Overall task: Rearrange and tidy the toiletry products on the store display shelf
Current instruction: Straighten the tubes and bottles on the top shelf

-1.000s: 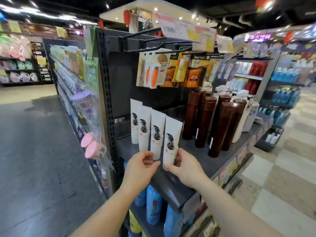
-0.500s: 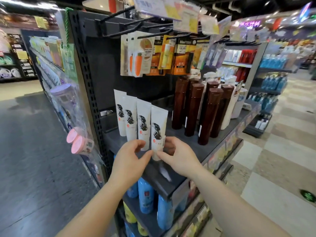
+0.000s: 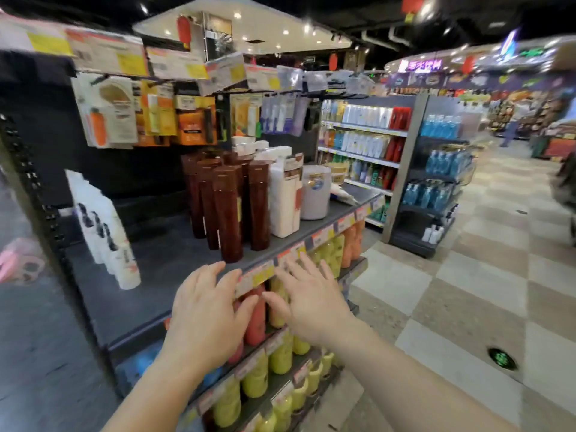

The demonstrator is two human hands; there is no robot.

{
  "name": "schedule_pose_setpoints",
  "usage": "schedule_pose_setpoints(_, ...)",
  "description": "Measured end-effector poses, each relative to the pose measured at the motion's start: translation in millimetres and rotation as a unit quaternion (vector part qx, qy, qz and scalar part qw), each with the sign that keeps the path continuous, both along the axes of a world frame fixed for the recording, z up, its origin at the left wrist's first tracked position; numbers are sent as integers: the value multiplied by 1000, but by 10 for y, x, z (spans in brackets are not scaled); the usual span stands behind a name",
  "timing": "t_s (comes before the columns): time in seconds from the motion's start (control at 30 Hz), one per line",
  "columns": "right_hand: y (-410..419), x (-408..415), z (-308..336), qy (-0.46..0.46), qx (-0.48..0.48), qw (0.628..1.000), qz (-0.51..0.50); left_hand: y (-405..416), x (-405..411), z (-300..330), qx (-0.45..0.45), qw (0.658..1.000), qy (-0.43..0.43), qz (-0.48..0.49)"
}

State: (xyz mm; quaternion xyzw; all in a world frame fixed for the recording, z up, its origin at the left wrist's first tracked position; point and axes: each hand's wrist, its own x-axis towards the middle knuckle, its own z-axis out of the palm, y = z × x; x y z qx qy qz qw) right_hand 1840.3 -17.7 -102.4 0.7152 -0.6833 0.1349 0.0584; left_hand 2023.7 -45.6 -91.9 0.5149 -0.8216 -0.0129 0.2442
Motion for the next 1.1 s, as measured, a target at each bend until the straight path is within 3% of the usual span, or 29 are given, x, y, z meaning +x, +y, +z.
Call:
schedule_pose_setpoints(0.1, 120, -620, 123, -24, 5, 999, -31, 28, -646, 43, -3, 999, 26, -40)
schedule_pose_setpoints(0.3, -33, -1527, 230, -58, -17, 996, -71, -264, -1732, 148, -12, 997, -1, -81)
schedule_pose_setpoints(0.7, -1399, -3009, 281, -27, -45, 993, -105, -1659, -3203, 227, -45, 993, -50, -97)
schedule_pose_setpoints(0.93, -2283, -3644, 266, -31, -32, 996, -75, -2320, -3748, 143, -103, 990, -52, -84)
schedule_pose_setpoints(1.1, -3026, -4201, 274, -12, -41, 999, -10, -2721, -4157, 128, -147, 977, -147, -45)
